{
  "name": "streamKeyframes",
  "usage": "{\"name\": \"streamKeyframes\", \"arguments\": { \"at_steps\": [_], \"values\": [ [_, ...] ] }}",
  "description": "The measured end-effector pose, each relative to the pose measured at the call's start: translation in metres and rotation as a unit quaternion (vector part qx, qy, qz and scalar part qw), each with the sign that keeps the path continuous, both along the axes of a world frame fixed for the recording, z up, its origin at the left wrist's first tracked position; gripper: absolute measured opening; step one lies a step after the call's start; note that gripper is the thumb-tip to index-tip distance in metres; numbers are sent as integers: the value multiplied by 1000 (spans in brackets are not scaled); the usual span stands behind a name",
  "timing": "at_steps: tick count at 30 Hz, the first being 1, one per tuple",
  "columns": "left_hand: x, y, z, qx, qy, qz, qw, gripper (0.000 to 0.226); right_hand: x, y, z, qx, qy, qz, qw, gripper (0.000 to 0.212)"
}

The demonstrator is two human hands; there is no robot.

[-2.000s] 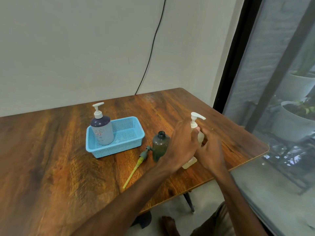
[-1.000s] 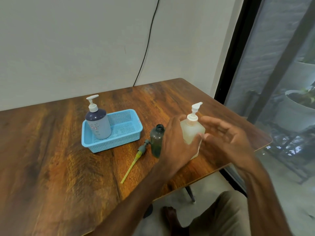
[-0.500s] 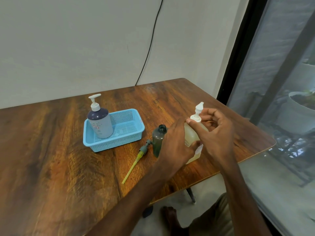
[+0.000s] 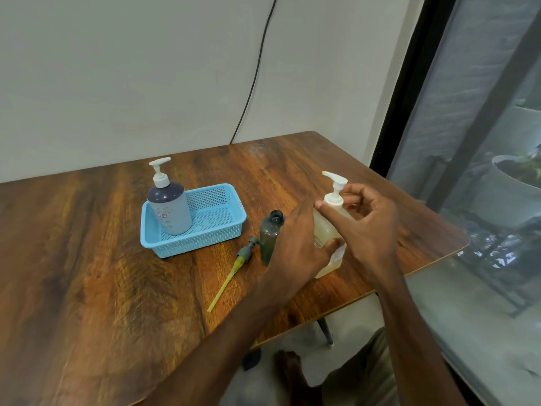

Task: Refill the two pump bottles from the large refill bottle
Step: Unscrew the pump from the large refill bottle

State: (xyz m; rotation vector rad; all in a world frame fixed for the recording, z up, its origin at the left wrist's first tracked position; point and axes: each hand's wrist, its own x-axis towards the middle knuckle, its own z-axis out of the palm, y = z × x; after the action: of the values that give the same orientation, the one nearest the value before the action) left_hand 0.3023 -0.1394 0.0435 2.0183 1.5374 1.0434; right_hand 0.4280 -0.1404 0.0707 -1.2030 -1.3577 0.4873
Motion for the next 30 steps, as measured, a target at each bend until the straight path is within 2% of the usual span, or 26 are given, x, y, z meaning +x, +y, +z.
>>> {"name": "streamKeyframes", "arguments": {
  "at_steps": [2,5,6,9,11,13,15,19,21,24,26,30],
  "values": [
    [-1,0,0,9,-11,-6,1000,79,7,1,1,-7,-20,36,999,41],
    [-3,-1,0,11,-17,-13,1000,81,26,2,7,-74,28,218,973,43],
    [-4,0,0,10,-18,-15,1000,81,31,3,8,-87,29,246,965,44],
    [-4,0,2,8,-20,-19,1000,79,28,3,7,-58,-2,165,985,43],
    [-4,0,3,9,-19,-18,1000,77,19,2,5,-32,8,101,994,44],
    [-4,0,3,2,-15,-16,1000,78,14,3,3,-20,31,84,996,44],
    [-5,0,3,0,-17,-20,1000,80,16,4,4,-19,40,96,994,45],
    [-6,0,3,-4,-21,-21,1000,82,29,5,9,-59,37,190,979,49],
    [-5,0,3,-2,-23,-22,999,82,28,6,8,-62,-6,175,983,49],
    [-5,0,3,-3,-25,-23,999,79,23,7,6,-44,-60,91,993,56],
    [-5,-1,4,-3,-27,-24,999,80,22,8,6,-37,-43,92,994,54],
    [-6,-2,6,-4,-29,-25,999,83,28,10,10,-57,57,211,974,53]
  ]
}}
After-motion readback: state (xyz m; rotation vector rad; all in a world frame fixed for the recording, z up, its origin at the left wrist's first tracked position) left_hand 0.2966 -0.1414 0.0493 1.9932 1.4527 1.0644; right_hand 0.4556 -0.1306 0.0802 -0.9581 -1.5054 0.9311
